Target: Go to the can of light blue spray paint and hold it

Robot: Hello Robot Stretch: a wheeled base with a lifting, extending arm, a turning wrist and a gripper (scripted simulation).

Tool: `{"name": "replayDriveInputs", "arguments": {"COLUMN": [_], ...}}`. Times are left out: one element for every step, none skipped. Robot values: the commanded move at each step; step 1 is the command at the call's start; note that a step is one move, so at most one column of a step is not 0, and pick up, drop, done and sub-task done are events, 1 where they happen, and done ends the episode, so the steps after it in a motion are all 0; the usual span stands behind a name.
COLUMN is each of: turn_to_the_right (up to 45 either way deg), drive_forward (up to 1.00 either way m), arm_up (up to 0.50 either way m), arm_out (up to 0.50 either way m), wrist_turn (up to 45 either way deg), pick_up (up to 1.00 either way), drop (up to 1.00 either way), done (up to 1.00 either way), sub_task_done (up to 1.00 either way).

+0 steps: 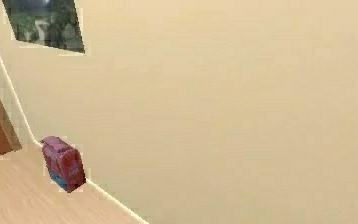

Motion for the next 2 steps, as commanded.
{"name": "replayDriveInputs", "arguments": {"turn_to_the_right": [45.0,45.0], "drive_forward": [0.0,0.0], "arm_up": [0.0,0.0], "arm_out": [0.0,0.0], "wrist_turn": [0.0,0.0], "pick_up": [0.0,0.0], "drop": [0.0,0.0], "done": [0.0,0.0], "sub_task_done": [0.0,0.0]}}
